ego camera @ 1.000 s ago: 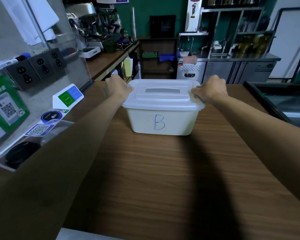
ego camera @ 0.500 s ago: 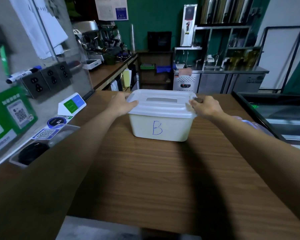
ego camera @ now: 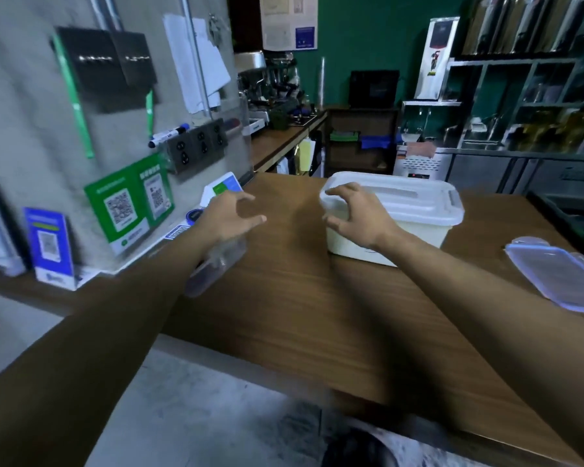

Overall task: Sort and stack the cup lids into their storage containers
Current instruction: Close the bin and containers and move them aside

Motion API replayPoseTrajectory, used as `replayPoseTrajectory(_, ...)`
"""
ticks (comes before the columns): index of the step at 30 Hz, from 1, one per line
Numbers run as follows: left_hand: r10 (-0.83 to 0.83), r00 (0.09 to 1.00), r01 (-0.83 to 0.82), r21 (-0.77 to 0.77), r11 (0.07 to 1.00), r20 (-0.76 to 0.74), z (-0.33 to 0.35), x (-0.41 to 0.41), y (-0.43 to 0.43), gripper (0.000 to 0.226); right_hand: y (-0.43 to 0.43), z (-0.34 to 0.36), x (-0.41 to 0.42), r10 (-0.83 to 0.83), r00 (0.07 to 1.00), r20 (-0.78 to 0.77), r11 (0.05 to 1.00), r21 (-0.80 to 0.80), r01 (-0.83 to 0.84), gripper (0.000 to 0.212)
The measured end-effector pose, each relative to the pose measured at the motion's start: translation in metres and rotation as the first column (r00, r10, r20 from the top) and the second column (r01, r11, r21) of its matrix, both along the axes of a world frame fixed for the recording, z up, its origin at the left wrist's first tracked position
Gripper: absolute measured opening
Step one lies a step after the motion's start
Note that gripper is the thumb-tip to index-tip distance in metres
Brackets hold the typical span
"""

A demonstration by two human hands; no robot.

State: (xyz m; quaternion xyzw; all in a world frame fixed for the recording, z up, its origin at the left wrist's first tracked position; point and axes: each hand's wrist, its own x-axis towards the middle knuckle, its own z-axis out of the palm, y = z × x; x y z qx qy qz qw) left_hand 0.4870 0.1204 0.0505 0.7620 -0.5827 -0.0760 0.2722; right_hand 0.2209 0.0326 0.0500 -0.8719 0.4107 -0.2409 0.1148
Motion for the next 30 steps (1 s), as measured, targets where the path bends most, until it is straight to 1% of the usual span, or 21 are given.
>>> replayPoseTrajectory(2,0.075,0.997,-0.075,-0.005,0.997,-0.035,-0.006,0.031,0.026,0.069,0.009,-0.004,0.036,0.063,0.997,-0.053,0.996,0.059,-0.06,0.068)
replayPoseTrajectory(4,0.122,0.992,-0.122,0.012,0.992,-0.012,-0.014,0.058,0.049,0.079,0.016,-0.011,0.071,0.115,0.987,-0.109,0.988,0.113,-0.102,0.078)
replayPoseTrajectory(7,0.168,0.977,-0.186,0.131,0.974,0.134,-0.032,0.091,0.072,0.105,0.022,-0.023,0.115,0.179,0.974,-0.139,0.968,0.201,-0.149,0.089)
replayPoseTrajectory(9,0.224,0.964,-0.247,0.174,0.953,0.142,-0.046,0.104,0.083,0.129,0.023,-0.033,0.14,0.205,0.968,-0.145,0.952,0.258,-0.163,0.096)
replayPoseTrajectory(10,0.227,0.964,-0.249,0.178,0.952,0.137,-0.05,0.105,0.088,0.136,0.023,-0.038,0.15,0.211,0.967,-0.145,0.945,0.282,-0.164,0.1)
replayPoseTrajectory(11,0.212,0.97,-0.23,0.175,0.957,0.115,-0.055,0.105,0.089,0.136,0.023,-0.041,0.157,0.212,0.966,-0.145,0.94,0.299,-0.162,0.103)
replayPoseTrajectory(12,0.205,0.976,-0.216,0.182,0.959,0.077,-0.06,0.11,0.09,0.128,0.022,-0.045,0.166,0.213,0.967,-0.141,0.935,0.316,-0.16,0.108)
replayPoseTrajectory(14,0.189,0.982,-0.186,0.183,0.965,-0.003,-0.064,0.111,0.088,0.106,0.021,-0.053,0.176,0.209,0.97,-0.126,0.924,0.35,-0.154,0.115)
replayPoseTrajectory(17,0.126,0.991,-0.116,0.172,0.978,-0.045,-0.066,0.119,0.084,0.087,0.013,-0.068,0.185,0.189,0.976,-0.105,0.911,0.39,-0.134,0.122)
replayPoseTrajectory(18,0.1,0.992,-0.086,0.176,0.981,-0.075,-0.065,0.12,0.084,0.078,0.01,-0.072,0.185,0.179,0.979,-0.094,0.909,0.397,-0.128,0.122)
replayPoseTrajectory(20,0.056,0.99,-0.032,0.178,0.984,-0.132,-0.062,0.12,0.083,0.067,0.006,-0.077,0.182,0.161,0.985,-0.053,0.905,0.405,-0.126,0.115)
replayPoseTrajectory(23,0.066,0.967,-0.032,0.137,0.99,-0.245,-0.066,0.123,0.085,0.066,0.001,-0.081,0.171,0.124,0.992,-0.015,0.895,0.434,-0.105,0.094)
replayPoseTrajectory(24,0.088,0.957,-0.053,0.13,0.99,-0.277,-0.071,0.125,0.088,0.072,0.001,-0.083,0.167,0.116,0.993,0.0,0.892,0.439,-0.104,0.087)
replayPoseTrajectory(26,0.089,0.928,-0.067,0.075,0.995,-0.361,-0.08,0.129,0.091,0.099,0.001,-0.085,0.16,0.089,0.996,0.012,0.903,0.42,-0.086,0.078)
replayPoseTrajectory(27,0.084,0.913,-0.066,0.06,0.996,-0.399,-0.08,0.127,0.092,0.103,0.004,-0.083,0.155,0.078,0.997,0.019,0.909,0.41,-0.079,0.075)
replayPoseTrajectory(28,0.088,0.903,-0.071,0.056,0.996,-0.42,-0.074,0.12,0.094,0.097,0.005,-0.079,0.151,0.074,0.996,0.043,0.913,0.4,-0.085,0.073)
replayPoseTrajectory(30,0.107,0.898,-0.096,0.046,0.994,-0.427,-0.057,0.108,0.091,0.082,0.006,-0.065,0.139,0.068,0.991,0.118,0.913,0.394,-0.109,0.077)
